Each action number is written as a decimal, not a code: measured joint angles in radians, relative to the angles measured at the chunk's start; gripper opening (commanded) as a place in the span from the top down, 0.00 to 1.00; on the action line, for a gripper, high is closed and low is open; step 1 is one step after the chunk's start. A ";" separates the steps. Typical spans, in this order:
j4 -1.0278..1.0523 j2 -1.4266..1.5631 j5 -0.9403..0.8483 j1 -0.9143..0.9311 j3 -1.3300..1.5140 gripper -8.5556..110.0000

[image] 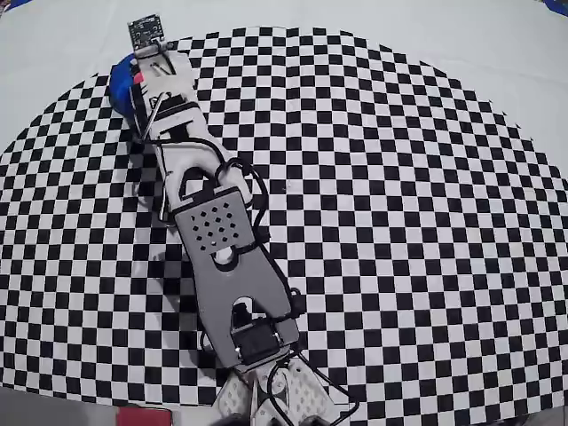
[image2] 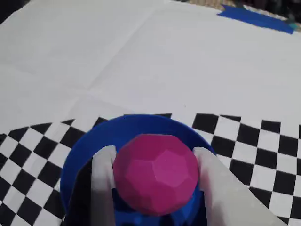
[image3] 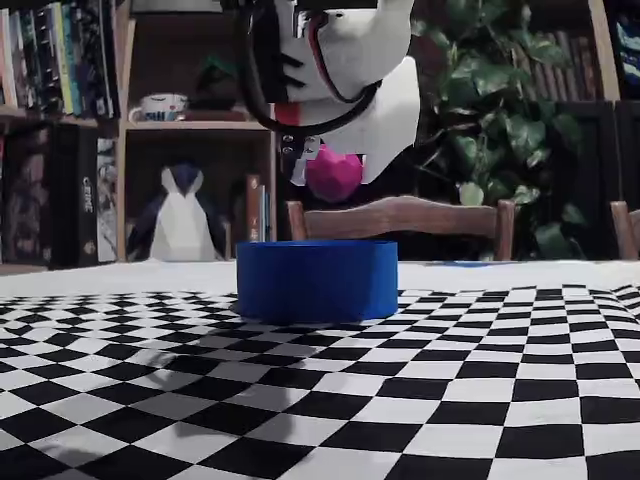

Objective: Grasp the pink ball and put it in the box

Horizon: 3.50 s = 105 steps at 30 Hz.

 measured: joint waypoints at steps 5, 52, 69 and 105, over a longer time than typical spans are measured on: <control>0.006 -0.031 0.000 0.000 -0.034 0.93; 0.029 -0.222 0.000 0.002 -0.255 0.93; 0.029 -0.222 0.000 0.002 -0.268 0.93; 0.035 -0.222 0.000 0.002 -0.268 0.66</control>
